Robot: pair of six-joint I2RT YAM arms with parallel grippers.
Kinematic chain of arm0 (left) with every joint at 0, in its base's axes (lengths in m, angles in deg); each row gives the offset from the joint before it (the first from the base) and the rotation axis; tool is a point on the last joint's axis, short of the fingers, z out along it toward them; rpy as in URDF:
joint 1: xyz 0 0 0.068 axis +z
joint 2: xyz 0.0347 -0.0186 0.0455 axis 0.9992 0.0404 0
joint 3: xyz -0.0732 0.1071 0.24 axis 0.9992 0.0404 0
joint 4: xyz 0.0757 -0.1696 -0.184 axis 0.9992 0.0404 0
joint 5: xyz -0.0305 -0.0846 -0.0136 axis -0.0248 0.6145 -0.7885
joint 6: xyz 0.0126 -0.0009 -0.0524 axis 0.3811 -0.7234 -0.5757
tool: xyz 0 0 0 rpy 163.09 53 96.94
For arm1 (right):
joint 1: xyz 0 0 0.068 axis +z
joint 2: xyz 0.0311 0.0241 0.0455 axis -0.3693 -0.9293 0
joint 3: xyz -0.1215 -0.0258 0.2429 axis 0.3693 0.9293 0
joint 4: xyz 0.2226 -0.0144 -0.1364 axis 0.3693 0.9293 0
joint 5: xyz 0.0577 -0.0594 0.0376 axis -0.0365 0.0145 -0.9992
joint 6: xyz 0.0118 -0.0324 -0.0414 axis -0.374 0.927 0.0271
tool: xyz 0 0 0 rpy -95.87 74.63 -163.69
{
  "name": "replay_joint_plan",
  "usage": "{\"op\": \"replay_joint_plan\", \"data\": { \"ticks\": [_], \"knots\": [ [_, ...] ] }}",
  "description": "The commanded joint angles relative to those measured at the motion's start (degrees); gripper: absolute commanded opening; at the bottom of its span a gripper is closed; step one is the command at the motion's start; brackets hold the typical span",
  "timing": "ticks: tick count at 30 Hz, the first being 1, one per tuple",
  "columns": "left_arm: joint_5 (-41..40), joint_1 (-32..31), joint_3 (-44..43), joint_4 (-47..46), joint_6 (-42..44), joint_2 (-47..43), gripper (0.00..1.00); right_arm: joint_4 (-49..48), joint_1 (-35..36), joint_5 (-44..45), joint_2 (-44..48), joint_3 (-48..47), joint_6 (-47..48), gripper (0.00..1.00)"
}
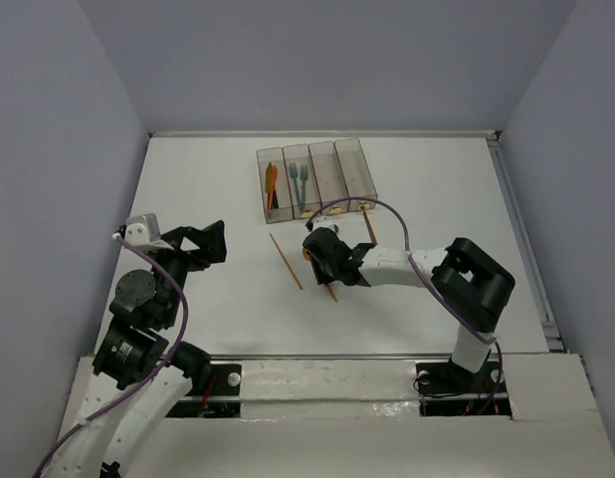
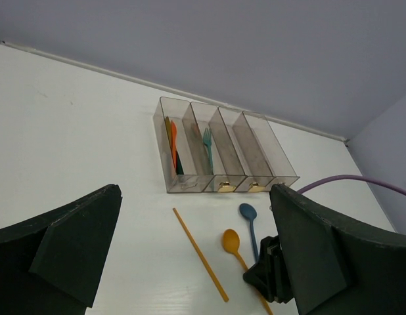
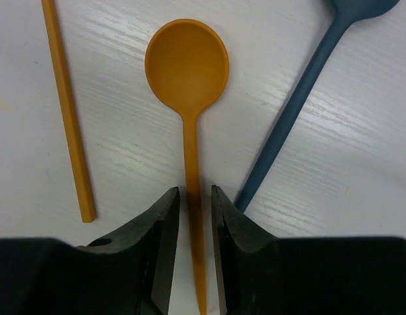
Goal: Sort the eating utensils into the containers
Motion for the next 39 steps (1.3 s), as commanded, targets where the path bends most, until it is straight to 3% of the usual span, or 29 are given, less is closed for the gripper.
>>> {"op": "replay_joint_plan", "data": {
  "ticks": [1,4,7,14,20,27,33,39],
  "knots": [
    [0.9,0.3,-0.9,-3.4,0.9,0.5,0.99,0.6,0.6,0.6,-1.2,-2.0,-0.1,0.28],
    [0.9,0.3,-0.9,-3.4,0.9,0.6,0.99,1.0,0.6,0.9,-1.1,-2.6,0.2,0.07],
    [0.9,0.3,-0.9,-3.4,0.9,0.8,0.99,0.8,0.6,1.2,0.5,-2.7,0.5,0.00],
    [1.1,0.3,-0.9,-3.5,0.9,0.8,0.99,-0.1,-2.0,3.2,5.0,-6.6,4.0,0.00],
    [0.9,0.3,-0.9,-3.3,1.0,0.1,0.99,-4.9,-12.4,-0.3,5.5,-12.5,7.5,0.00],
    [0.7,-0.7,-1.0,-3.1,1.2,-0.2,0.99,-5.8,-25.4,-4.3,-3.9,-27.0,10.6,0.00],
    [0.2,-0.7,-1.2,-3.1,1.2,-0.6,0.99,-0.6,-29.4,-5.3,-13.8,-40.3,14.2,0.00],
    [0.2,-0.7,-1.2,-3.1,1.3,-0.1,0.99,2.0,-31.1,-6.6,-19.1,-45.5,15.2,0.00]
  ]
}}
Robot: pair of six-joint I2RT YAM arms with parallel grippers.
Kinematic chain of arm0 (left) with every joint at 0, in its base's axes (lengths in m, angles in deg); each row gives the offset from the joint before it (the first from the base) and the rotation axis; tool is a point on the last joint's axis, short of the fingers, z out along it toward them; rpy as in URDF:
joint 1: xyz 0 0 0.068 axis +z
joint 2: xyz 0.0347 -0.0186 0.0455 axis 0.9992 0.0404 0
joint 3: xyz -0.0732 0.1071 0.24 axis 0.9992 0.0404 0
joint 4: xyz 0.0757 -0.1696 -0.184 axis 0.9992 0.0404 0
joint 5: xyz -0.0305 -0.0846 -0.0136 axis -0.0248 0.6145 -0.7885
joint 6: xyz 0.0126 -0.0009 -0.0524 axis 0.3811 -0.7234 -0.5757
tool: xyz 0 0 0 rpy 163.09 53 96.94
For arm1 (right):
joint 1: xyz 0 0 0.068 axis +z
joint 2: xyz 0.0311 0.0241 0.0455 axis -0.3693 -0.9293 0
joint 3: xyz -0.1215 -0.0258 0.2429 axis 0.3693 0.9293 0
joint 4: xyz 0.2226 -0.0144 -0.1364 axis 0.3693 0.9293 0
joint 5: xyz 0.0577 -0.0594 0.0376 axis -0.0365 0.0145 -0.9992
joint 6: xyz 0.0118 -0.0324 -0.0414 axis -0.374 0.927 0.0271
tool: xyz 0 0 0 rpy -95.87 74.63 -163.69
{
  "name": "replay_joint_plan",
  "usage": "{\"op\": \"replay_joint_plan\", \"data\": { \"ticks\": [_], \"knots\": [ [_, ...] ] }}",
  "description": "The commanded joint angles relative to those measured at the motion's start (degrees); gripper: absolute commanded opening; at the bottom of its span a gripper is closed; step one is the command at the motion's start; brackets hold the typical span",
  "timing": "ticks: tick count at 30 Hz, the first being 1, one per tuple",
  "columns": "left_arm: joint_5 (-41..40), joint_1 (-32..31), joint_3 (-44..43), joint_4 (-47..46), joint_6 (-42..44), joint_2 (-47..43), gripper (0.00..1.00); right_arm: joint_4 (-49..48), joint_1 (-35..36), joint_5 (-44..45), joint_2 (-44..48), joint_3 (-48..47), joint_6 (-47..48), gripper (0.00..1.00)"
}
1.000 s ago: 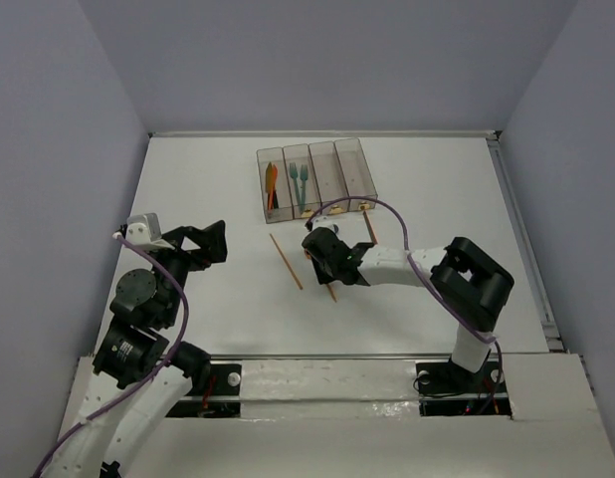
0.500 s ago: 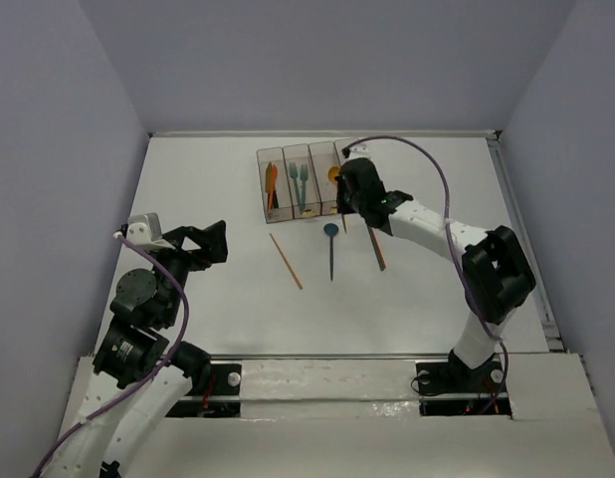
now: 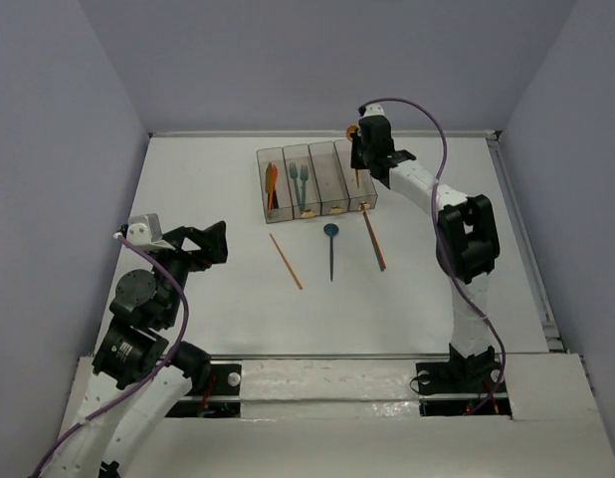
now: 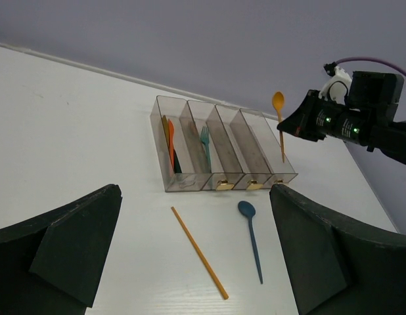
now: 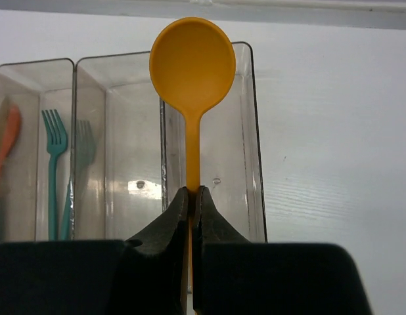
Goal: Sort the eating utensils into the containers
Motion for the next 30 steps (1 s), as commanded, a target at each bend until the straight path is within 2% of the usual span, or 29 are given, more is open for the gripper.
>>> {"op": "replay_joint_plan", "data": {
  "ticks": [1,3,5,8,9,11,15,18,22,25,30],
  "knots": [
    [-0.2,-0.2,-1.2,-3.1,0.9,-0.1,0.99,2.7,-0.8,-1.5,-2.3,-4.5,2.5,0.02],
    [-0.2,-0.2,-1.2,-3.1,0.9,0.0,0.99,2.9,-0.8,-0.7,-2.6,-4.6,2.4,0.06],
    [-0.1,-0.2,-1.1,-3.1,0.9,0.1,0.99,2.7,-0.8,-0.4,-2.4,-4.2,2.1,0.14],
    [-0.1,-0.2,-1.1,-3.2,1.0,0.2,0.99,2.9,-0.8,-0.3,-2.4,-4.4,2.1,0.30],
    [0.0,-0.2,-1.1,-3.2,1.0,0.1,0.99,3.5,-0.8,-0.1,-2.3,-4.6,2.3,0.40],
    [0.0,-0.2,-1.1,-3.2,0.9,0.1,0.99,4.1,-0.8,-0.4,-2.0,-5.2,2.3,0.45],
    [0.0,-0.2,-1.1,-3.2,1.0,-0.1,0.99,3.0,-0.8,-1.5,2.1,-2.5,0.4,0.47],
    [0.2,-0.2,-1.1,-3.2,1.0,-0.5,0.99,0.0,1.0,-2.6,8.6,6.2,-3.5,0.48],
    [0.2,-0.2,-1.0,-3.2,1.0,-1.0,0.99,-10.0,8.4,3.1,21.4,26.5,-8.5,0.48],
    [0.3,-0.2,-0.9,-3.2,1.0,-1.0,0.99,-14.2,15.3,7.9,25.5,36.6,-11.4,0.48],
    [0.8,-0.8,-0.9,-3.4,0.9,-1.0,0.99,-10.0,21.5,13.1,27.2,41.3,-12.7,0.47]
  ]
}}
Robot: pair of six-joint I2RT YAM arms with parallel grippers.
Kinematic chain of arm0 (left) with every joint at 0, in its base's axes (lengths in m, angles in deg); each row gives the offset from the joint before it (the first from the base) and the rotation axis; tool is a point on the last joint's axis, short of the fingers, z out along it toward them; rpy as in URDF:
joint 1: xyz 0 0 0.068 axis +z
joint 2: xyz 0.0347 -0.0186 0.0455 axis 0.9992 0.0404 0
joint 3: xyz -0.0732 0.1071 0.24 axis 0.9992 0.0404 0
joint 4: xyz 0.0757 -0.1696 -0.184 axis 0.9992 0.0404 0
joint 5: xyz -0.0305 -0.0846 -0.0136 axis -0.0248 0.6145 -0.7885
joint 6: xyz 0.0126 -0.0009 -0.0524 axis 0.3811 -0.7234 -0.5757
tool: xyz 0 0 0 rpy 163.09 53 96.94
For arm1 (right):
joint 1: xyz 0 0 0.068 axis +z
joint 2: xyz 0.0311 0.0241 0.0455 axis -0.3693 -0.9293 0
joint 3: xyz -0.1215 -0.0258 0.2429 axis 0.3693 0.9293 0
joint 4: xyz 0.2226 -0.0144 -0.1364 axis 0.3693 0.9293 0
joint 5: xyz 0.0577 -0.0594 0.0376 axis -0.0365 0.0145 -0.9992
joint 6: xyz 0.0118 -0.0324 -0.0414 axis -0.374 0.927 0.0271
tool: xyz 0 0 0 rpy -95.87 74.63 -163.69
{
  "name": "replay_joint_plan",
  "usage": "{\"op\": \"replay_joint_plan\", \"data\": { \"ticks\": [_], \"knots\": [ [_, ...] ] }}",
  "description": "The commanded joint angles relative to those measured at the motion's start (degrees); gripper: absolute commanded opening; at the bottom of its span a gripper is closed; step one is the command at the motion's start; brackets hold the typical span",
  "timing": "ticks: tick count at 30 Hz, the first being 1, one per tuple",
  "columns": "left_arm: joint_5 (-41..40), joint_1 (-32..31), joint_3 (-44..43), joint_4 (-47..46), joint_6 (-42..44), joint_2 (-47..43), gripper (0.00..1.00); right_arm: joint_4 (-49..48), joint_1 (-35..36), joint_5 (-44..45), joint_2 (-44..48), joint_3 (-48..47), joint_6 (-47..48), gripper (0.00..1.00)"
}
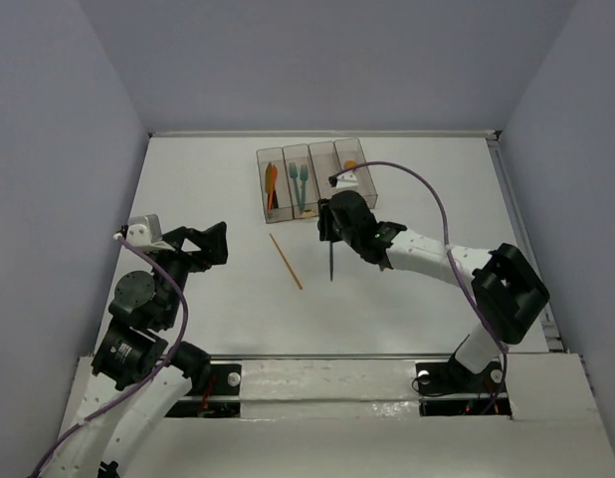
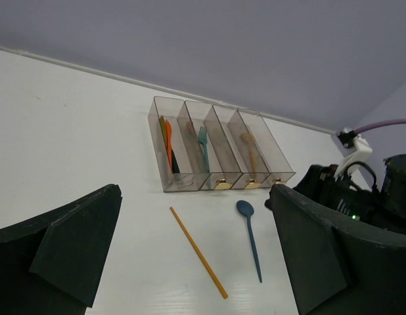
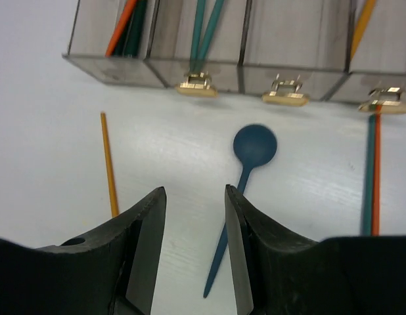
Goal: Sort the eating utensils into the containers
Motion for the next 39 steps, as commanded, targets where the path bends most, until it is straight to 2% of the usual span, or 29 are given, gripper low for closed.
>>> {"op": "replay_joint_plan", "data": {
  "ticks": [1,4,12,21,24,25,28,35,39],
  "knots": [
    [0.6,-0.4,-0.9,-3.3,0.5,-0.7,0.99,0.6,3.1,6.6,-0.5,3.4,-3.3,0.46],
    [0.2,-0.4,-0.9,-3.3,0.4,-1.0,0.99,3.6,4.8,7.0,-3.3,2.9,-4.9,0.45],
    [0.5,-0.4,-0.8,-3.3,0.5,-0.7,0.99,2.4,5.4,5.1,-10.7,0.9,-6.9,0.42],
    [0.4,-0.4,-0.8,-3.3,0.6,-0.9,0.99,6.2,5.4,9.4,-17.3,-5.0,-8.1,0.37],
    [0.4,-0.4,-0.8,-3.2,0.6,-0.8,0.99,6.5,5.4,9.9,-18.6,-5.2,-8.6,0.23],
    [0.4,-0.4,-0.8,-3.2,0.6,-0.9,0.99,6.8,5.4,10.2,-18.7,-5.0,-9.2,0.09],
    [0.4,-0.4,-0.9,-3.3,0.6,-1.0,0.99,6.4,5.4,10.4,-17.1,-3.6,-9.3,0.00],
    [0.4,-0.4,-0.9,-3.4,0.5,-0.8,0.99,5.6,5.4,4.6,-4.2,5.0,-7.2,0.00],
    [0.7,-0.4,-0.9,-3.3,0.6,-0.8,0.99,4.2,4.8,3.9,1.3,5.9,-4.0,0.00]
  ]
}}
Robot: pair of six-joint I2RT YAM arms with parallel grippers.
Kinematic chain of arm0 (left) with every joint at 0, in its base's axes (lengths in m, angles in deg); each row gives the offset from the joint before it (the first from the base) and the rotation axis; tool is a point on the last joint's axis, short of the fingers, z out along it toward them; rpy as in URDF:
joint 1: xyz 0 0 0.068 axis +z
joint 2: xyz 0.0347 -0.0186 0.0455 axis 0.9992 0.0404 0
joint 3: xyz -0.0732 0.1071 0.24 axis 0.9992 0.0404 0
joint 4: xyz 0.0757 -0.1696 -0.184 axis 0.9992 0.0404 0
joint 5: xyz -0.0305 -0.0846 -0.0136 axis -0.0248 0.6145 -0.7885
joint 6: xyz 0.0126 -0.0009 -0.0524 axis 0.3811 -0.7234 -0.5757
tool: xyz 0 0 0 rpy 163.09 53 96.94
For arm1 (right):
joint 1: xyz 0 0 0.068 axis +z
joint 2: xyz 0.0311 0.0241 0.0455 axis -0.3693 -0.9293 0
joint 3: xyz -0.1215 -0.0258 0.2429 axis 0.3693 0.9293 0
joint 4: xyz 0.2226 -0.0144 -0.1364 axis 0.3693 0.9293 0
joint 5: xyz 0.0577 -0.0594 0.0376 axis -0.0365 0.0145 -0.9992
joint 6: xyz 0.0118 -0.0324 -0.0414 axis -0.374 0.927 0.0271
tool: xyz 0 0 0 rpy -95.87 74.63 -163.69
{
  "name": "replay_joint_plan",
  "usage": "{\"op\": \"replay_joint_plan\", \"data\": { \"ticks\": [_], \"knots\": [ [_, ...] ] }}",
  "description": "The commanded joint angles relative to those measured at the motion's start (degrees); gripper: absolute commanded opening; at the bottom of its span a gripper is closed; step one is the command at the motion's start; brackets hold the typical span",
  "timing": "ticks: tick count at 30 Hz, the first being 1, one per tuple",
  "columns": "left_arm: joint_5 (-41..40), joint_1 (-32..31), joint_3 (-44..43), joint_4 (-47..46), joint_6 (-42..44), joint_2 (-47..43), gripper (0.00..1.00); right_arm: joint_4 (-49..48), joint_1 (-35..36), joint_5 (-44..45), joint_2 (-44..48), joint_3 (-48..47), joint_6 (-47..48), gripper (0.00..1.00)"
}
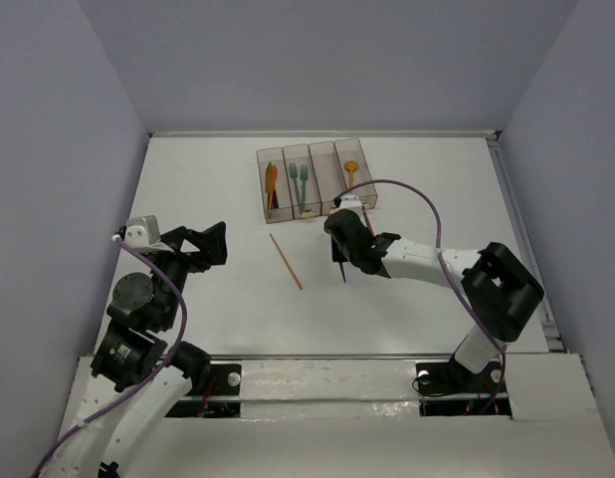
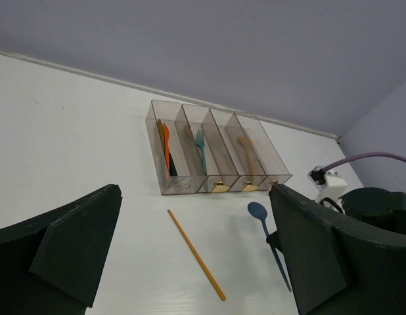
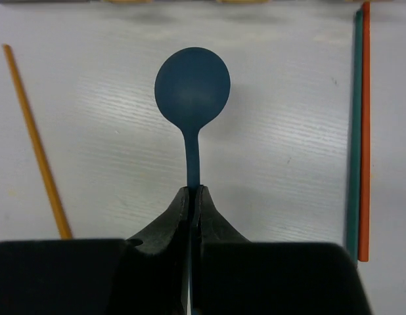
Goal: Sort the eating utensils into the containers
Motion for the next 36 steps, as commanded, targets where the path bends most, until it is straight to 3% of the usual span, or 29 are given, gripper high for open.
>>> {"op": "replay_joint_plan", "data": {
  "ticks": [1,8,14,20,30,33,36],
  "knots": [
    [0.5,-0.2,-0.9,-3.0,0.6,-0.2,0.99,-3.1,-2.0,-1.9,5.3,-0.7,3.7,0.00],
    [0.4,-0.2,-0.9,-3.0,0.6,0.0,0.99,-6.8,-13.1,-7.2,4.4,-9.3,10.0,0.00],
    [0.0,-0.2,-0.9,-2.9,0.7,-0.3,0.99,-5.5,-21.3,-12.2,-8.6,-24.7,15.3,0.00],
    [0.0,-0.2,-0.9,-2.9,0.8,0.2,0.99,-2.6,-25.2,-14.9,-18.7,-37.2,17.4,0.00],
    [0.3,-0.2,-1.1,-3.0,0.8,1.4,0.99,0.6,-27.0,-17.6,-27.0,-46.6,17.9,0.05],
    [0.5,-0.2,-1.1,-3.1,0.9,1.6,0.99,1.1,-27.0,-17.8,-27.9,-48.1,17.9,0.17],
    [0.5,-0.2,-1.1,-3.2,0.8,1.7,0.99,1.4,-27.0,-17.4,-27.5,-48.6,17.2,0.43]
  ]
}}
